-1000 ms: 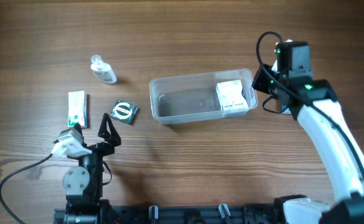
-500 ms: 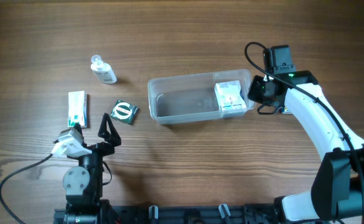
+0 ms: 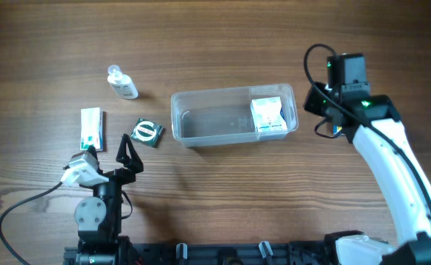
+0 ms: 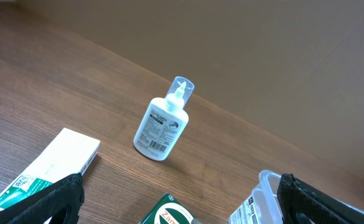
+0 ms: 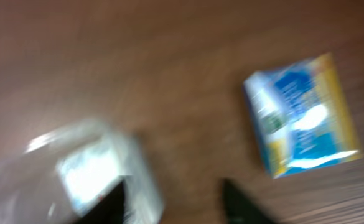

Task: Pack container
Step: 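Move the right gripper to the blue Vicks box and grasp it, then carry the Vicks box with the right gripper into the container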

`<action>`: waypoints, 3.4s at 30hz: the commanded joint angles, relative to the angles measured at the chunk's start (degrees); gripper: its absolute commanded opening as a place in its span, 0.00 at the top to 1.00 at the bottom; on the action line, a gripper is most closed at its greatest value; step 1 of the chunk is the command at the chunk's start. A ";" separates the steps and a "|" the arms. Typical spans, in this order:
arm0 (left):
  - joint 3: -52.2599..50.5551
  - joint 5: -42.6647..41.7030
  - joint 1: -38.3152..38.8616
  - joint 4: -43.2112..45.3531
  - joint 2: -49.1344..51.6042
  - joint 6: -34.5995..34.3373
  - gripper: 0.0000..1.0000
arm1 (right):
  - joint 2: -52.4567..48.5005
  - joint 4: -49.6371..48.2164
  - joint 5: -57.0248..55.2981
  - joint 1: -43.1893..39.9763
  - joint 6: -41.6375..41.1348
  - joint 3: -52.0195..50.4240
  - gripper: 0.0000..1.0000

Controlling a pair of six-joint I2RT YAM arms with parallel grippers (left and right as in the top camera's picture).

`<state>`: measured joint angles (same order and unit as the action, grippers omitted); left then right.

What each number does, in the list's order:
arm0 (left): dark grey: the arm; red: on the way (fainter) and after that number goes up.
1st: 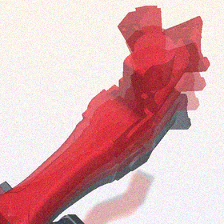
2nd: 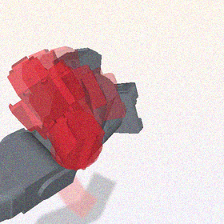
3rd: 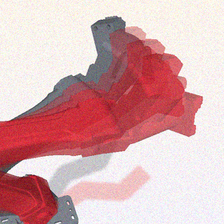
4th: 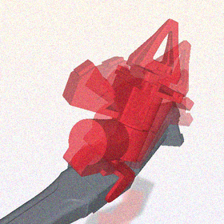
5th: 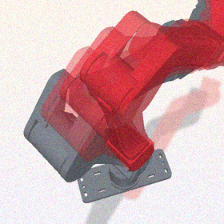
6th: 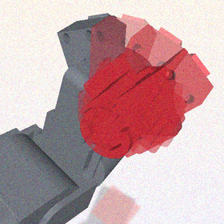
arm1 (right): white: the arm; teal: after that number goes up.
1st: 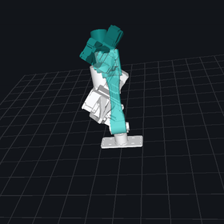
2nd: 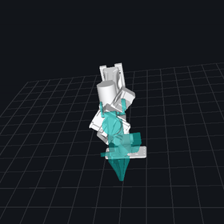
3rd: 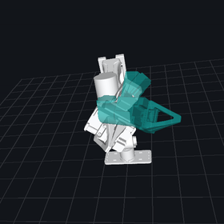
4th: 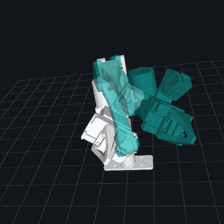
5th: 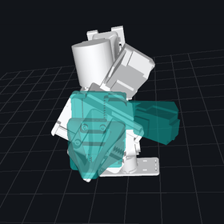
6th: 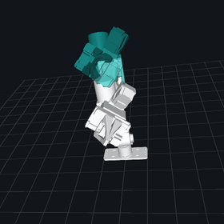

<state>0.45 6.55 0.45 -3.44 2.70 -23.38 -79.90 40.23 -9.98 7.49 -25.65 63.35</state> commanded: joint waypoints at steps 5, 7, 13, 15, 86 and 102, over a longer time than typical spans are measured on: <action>-0.13 -0.22 -0.31 -0.09 -0.04 0.48 0.00 | 0.42 -3.41 -17.00 -1.90 14.32 -0.37 0.07; -0.13 -0.22 -0.31 -0.09 -0.04 0.48 0.00 | -0.94 -3.63 -16.96 -3.78 18.75 -0.37 0.07; -0.13 -0.24 -0.31 -0.07 -0.04 0.48 0.00 | -6.49 -3.69 -3.19 -13.97 33.81 -0.37 0.08; -0.13 -0.22 -0.31 -0.09 -0.04 0.48 0.00 | -8.11 -3.78 2.95 -16.92 35.93 -0.37 0.08; -0.13 -0.22 -0.31 -0.09 -0.04 0.48 0.00 | -10.16 -3.89 4.81 21.86 -1.70 3.72 0.30; -0.13 -0.22 -0.31 -0.09 -0.04 0.48 0.00 | -23.89 -7.87 8.63 24.33 -1.42 3.72 0.28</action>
<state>0.45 6.52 0.45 -3.44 2.70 -23.38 -101.82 32.51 -2.46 31.44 -26.79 67.55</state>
